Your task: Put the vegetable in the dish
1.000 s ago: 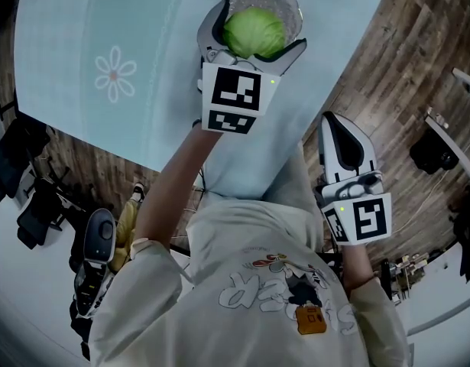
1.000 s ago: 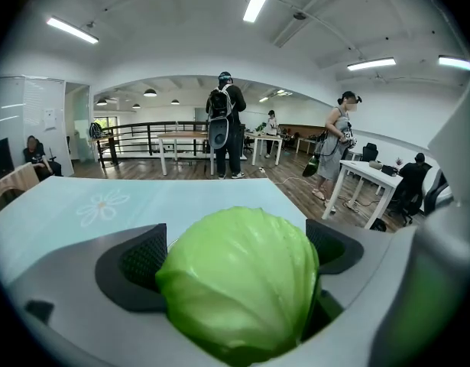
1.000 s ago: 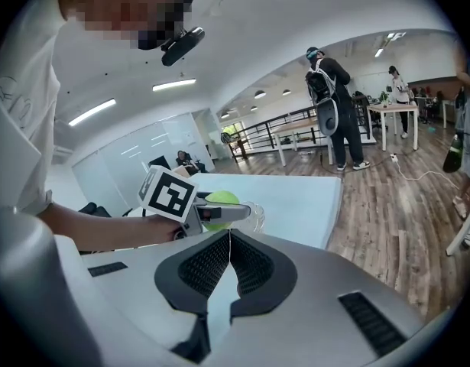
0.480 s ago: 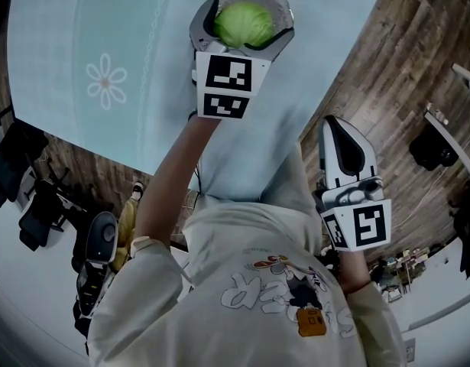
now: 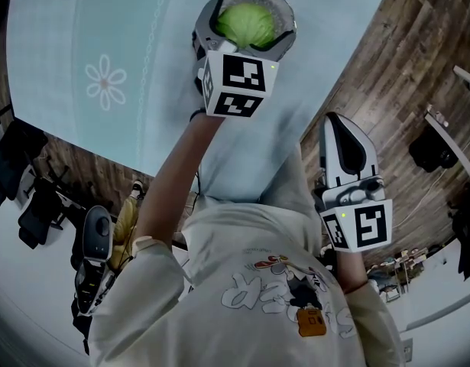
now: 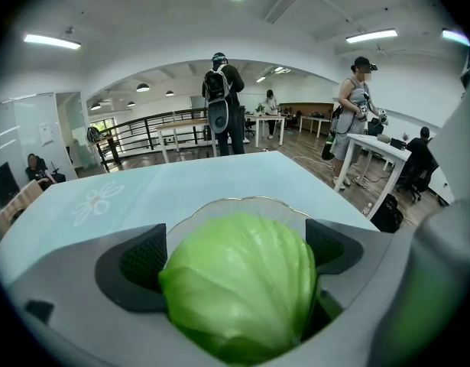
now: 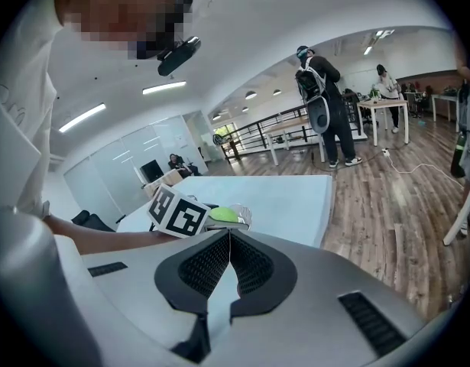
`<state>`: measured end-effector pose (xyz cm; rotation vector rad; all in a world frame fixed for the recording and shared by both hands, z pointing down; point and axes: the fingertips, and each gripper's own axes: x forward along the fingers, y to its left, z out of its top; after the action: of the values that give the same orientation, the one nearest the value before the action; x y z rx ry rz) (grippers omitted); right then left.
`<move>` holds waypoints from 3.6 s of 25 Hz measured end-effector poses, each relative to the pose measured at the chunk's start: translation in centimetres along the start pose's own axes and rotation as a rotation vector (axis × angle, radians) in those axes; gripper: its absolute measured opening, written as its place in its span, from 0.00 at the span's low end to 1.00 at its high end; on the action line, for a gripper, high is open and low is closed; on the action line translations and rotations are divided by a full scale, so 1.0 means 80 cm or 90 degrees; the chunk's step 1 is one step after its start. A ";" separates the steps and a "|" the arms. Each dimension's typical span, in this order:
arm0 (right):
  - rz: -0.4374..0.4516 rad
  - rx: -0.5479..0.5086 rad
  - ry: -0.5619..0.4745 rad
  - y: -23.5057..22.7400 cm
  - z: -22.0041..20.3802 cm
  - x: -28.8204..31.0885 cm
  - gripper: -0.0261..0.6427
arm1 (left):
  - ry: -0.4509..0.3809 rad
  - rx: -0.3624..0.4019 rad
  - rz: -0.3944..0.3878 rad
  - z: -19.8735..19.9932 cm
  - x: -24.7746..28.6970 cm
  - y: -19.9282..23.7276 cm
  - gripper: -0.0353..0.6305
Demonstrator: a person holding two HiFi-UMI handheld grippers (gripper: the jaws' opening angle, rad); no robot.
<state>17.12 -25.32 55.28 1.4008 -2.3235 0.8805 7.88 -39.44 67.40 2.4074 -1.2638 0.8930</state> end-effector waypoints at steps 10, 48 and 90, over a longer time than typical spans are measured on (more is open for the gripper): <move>-0.010 0.000 -0.008 0.002 0.002 -0.008 0.07 | -0.020 0.003 0.008 0.010 -0.008 0.002 0.91; -0.038 -0.038 -0.085 0.103 -0.001 -0.077 0.07 | -0.100 -0.072 0.025 0.002 -0.231 -0.041 0.10; -0.060 -0.135 -0.208 0.330 0.007 -0.233 0.07 | -0.226 -0.125 -0.025 -0.023 -0.591 -0.111 0.06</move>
<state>3.24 -3.72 35.69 1.6443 -2.4671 0.3867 -5.76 -3.02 39.04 2.4899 -1.3441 0.3180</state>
